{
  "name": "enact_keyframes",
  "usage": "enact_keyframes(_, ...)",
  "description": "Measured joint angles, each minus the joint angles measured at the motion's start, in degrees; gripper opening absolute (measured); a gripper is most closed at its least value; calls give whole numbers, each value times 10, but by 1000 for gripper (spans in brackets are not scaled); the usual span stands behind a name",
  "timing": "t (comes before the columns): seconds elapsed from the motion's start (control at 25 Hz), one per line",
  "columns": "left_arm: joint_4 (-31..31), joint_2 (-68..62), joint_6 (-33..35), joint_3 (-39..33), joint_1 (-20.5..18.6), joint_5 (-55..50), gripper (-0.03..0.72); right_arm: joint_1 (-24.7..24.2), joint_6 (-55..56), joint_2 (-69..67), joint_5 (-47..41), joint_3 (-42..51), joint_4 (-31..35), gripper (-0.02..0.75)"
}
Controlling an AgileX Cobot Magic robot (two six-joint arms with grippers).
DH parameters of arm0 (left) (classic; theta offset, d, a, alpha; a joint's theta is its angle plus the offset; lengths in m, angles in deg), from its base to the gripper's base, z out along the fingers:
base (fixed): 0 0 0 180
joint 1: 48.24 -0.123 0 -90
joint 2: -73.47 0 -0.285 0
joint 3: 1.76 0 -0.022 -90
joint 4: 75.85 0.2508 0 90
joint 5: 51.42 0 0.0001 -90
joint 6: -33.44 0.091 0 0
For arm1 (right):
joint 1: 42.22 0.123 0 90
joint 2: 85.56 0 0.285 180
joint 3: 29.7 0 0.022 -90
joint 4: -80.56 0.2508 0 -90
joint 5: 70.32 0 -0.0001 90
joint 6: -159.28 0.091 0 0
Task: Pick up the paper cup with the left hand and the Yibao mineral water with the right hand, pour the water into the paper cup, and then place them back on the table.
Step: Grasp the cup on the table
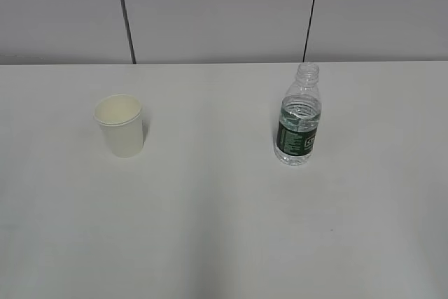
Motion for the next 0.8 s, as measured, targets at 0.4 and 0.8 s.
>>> enact_keyframes(0.4,0,0,0,0,0,0,318,0,0,0,0,0,0,499)
enact_keyframes(0.8,0,0,0,0,0,0,317,0,0,0,0,0,0,499)
